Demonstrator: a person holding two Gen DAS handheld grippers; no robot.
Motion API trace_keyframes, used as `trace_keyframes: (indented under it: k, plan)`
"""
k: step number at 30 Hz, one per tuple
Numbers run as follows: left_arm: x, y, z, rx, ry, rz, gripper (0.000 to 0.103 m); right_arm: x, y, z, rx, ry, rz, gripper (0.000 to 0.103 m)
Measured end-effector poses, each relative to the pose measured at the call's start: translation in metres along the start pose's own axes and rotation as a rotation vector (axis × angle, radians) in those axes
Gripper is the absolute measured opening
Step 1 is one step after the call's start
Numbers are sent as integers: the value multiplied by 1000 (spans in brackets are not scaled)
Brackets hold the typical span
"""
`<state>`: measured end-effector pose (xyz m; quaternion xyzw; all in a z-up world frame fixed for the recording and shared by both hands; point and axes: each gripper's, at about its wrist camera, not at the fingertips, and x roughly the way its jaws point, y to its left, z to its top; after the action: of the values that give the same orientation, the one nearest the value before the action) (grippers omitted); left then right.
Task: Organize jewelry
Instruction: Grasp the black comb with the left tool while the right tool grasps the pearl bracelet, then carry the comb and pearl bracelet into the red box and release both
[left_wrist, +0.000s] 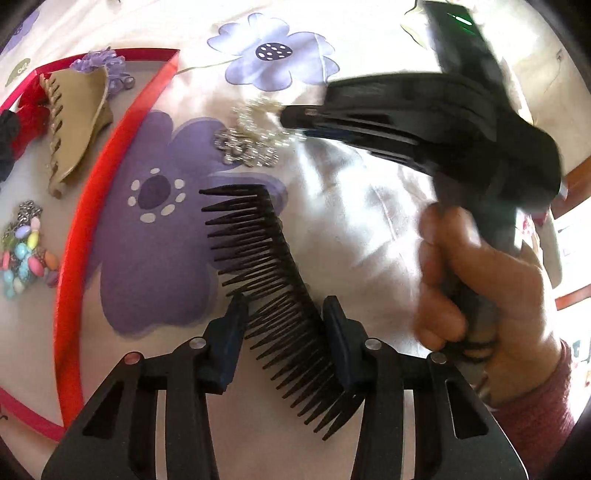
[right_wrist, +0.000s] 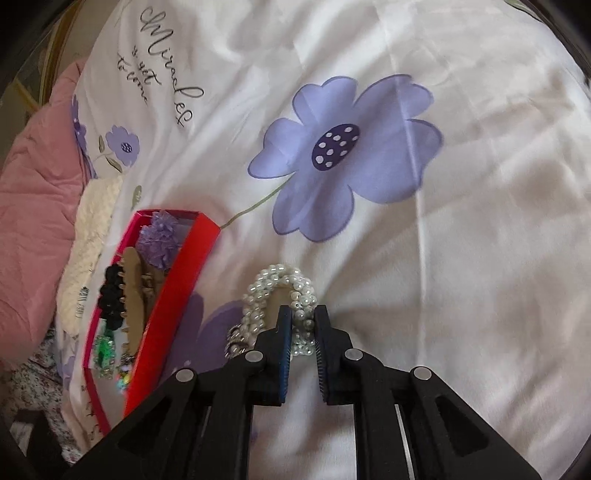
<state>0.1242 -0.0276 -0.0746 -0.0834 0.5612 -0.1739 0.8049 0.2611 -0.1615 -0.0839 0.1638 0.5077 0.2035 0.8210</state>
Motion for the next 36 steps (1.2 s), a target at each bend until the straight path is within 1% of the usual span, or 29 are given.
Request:
trace_keyframes:
  k: [2,3,4,6,9,10,15,20,29,36]
  plan:
    - [-5,4,-3,-6,-3,-7,38,-13,-2,-4,3,-15,10,11]
    - [-7,4,-3,-10,-7,-11,36,-22,-3,-7,10,-27,15,11]
    - [-10,6,-3,-13,-14,-18,15,-33,-5,-11,19,-38,22,11]
    - [-23,9,-5,-27,-26,-65,8,-51,-9,-16,40,-60,40,11]
    - [-39,11,-6,-9,-55,-54,4,-76,-12,-27,61,-96,53,11]
    - [-44,7,-4,-4,-60,-53,3,-85,-12,-31,65,-107,60,11]
    - [-57,6,-14,6,-77,-51,2,-113,-8,-51,78,-140,72,11]
    - [-72,7,-21,1,-103,-57,1,-130,-5,-67,100,-151,100,11]
    - [-103,39,-26,-59,-166,-44,1,-141,15,-90,93,-145,157,11]
    - [-132,74,-32,-122,-228,-24,1,-133,41,-97,60,-124,183,11]
